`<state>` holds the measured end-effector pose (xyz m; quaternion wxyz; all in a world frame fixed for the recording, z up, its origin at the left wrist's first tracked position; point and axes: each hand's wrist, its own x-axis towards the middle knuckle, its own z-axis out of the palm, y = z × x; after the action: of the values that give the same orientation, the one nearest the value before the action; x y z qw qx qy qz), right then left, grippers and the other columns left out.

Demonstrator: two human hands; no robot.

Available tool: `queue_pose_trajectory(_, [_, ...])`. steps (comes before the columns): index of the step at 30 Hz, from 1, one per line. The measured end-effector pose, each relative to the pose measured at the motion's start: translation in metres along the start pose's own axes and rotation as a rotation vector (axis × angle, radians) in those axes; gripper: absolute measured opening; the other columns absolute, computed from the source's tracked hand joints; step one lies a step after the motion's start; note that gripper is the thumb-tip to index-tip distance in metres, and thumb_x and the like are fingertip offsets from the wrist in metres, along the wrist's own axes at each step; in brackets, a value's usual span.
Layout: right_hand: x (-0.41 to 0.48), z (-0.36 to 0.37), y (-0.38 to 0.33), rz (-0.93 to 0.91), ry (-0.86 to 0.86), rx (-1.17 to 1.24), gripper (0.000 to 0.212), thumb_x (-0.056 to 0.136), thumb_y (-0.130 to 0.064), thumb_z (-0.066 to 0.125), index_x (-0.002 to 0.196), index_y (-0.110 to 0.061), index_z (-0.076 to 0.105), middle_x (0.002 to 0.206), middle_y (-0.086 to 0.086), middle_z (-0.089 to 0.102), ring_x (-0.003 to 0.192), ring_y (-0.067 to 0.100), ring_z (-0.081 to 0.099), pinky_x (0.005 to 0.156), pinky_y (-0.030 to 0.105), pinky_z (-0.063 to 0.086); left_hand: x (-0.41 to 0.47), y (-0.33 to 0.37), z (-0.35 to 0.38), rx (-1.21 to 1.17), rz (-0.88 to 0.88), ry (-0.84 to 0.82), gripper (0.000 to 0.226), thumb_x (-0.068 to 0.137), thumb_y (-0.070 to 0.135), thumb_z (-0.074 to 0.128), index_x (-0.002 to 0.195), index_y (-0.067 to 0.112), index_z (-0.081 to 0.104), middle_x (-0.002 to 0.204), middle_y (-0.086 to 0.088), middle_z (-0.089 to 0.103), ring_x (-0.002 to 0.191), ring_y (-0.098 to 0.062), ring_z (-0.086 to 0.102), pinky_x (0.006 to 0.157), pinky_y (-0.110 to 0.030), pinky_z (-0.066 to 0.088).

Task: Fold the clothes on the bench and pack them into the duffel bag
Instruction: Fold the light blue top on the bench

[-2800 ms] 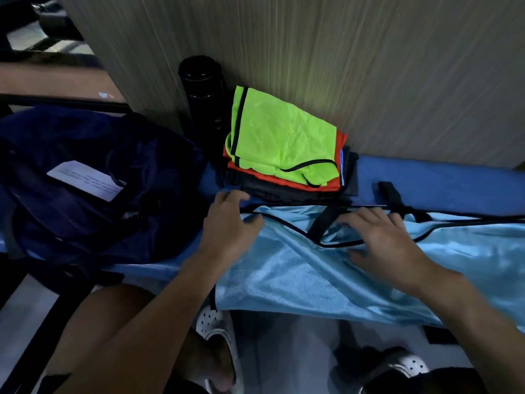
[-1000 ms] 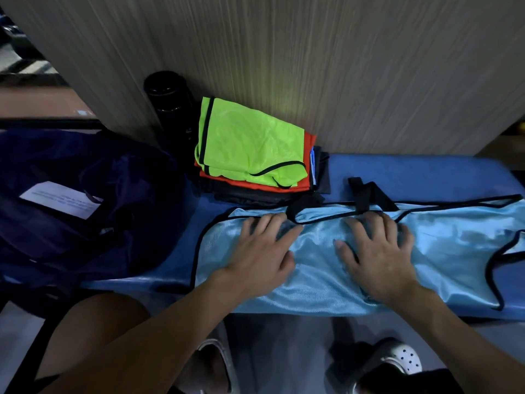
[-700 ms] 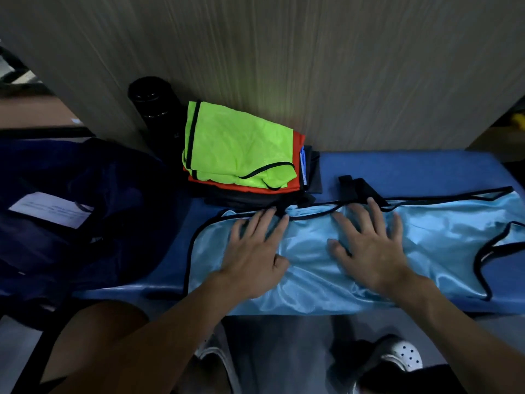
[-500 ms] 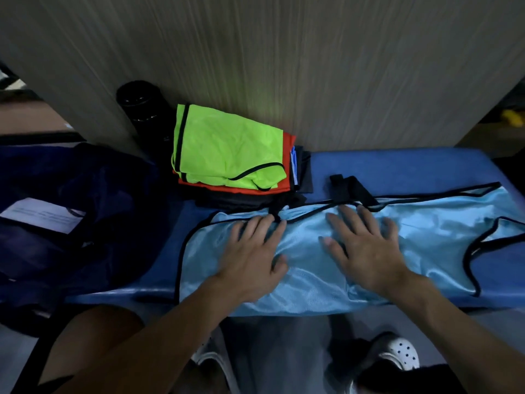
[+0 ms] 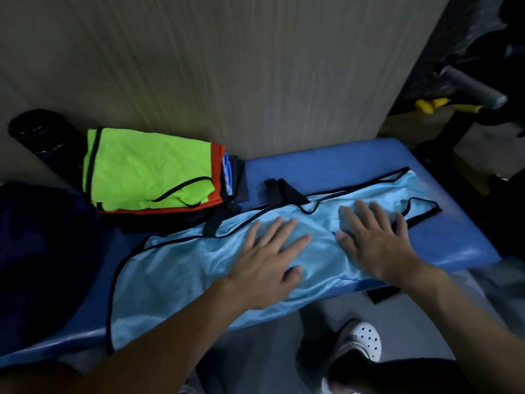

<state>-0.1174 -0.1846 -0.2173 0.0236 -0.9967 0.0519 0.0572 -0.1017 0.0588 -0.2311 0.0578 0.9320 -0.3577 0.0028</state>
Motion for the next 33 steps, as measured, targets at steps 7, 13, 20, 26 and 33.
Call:
queue_pose_trajectory(7, [0.026,-0.004,0.039,0.034,-0.072,0.104,0.060,0.098,-0.058,0.017,0.154,-0.039,0.001,0.164,-0.008,-0.008,0.150,0.019,-0.010,0.118,0.055,-0.005,0.003,-0.001,0.004,0.060,0.017,-0.044,0.064,0.093,0.055,0.034,0.155,0.040,0.025,0.167,0.001,0.016,0.154,-0.020,0.009,0.120,-0.056,0.012])
queue_pose_trajectory(13, [0.022,-0.012,0.064,0.241,0.414,0.213,0.045,0.087,-0.035,0.060,0.128,-0.017,0.054,0.128,0.012,0.053,0.120,0.036,0.044,0.095,0.050,0.031,0.071,0.020,-0.024,0.006,0.012,0.253,0.046,0.086,0.043,0.045,0.119,0.016,0.064,0.117,-0.001,0.060,0.107,-0.027,0.057,0.088,-0.043,0.043])
queue_pose_trajectory(20, [0.028,-0.012,0.094,0.542,0.450,0.388,0.057,0.086,-0.045,0.066,0.126,-0.009,0.049,0.124,0.019,0.049,0.117,0.041,0.043,0.094,0.051,0.033,0.155,0.046,-0.024,0.002,-0.193,-0.046,0.042,0.097,0.045,0.052,0.127,0.016,0.058,0.125,-0.004,0.058,0.120,-0.028,0.050,0.098,-0.042,0.033])
queue_pose_trajectory(26, [0.036,-0.015,0.106,0.551,0.400,0.376,0.024,0.092,-0.033,0.056,0.107,-0.016,0.064,0.112,0.012,0.056,0.109,0.034,0.046,0.088,0.043,0.030,0.178,0.043,-0.020,-0.256,-0.291,0.010,0.015,0.093,0.025,0.062,0.089,0.012,0.068,0.086,-0.003,0.071,0.090,-0.029,0.064,0.087,-0.040,0.048])
queue_pose_trajectory(33, [0.034,-0.017,0.130,0.587,0.452,0.588,0.015,0.093,-0.013,0.044,0.094,-0.019,0.058,0.099,0.010,0.063,0.099,0.036,0.052,0.083,0.042,0.029,0.204,0.029,-0.024,-0.579,-0.204,-0.062,0.013,0.092,0.016,0.066,0.081,0.012,0.071,0.068,-0.002,0.061,0.059,-0.011,0.048,0.061,-0.027,0.040])
